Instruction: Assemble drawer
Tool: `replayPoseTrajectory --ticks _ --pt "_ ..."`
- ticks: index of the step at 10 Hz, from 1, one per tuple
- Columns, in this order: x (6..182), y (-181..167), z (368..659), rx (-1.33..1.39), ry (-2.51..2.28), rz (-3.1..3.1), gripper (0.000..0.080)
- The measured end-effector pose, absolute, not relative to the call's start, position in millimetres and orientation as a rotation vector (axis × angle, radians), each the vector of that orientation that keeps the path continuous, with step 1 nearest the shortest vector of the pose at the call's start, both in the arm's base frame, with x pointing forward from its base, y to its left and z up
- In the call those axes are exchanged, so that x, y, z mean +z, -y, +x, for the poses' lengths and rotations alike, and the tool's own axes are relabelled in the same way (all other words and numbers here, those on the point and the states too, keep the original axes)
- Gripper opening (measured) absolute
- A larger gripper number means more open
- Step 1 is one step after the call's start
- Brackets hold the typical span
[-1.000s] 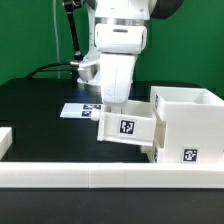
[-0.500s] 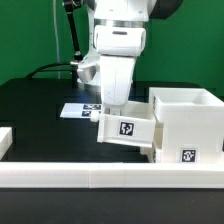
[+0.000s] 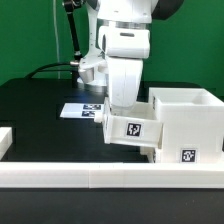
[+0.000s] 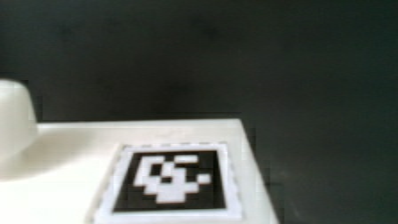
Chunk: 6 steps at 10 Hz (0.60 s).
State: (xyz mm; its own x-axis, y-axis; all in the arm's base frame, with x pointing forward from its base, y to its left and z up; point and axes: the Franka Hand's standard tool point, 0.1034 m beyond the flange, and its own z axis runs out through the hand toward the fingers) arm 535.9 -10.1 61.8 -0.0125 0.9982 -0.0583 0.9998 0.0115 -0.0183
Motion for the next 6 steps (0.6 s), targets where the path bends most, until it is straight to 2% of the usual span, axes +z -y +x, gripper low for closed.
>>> replayPoseTrajectory --ticks 6 --pt "59.1 7.3 538.5 -0.048 -2.185 2.199 0.0042"
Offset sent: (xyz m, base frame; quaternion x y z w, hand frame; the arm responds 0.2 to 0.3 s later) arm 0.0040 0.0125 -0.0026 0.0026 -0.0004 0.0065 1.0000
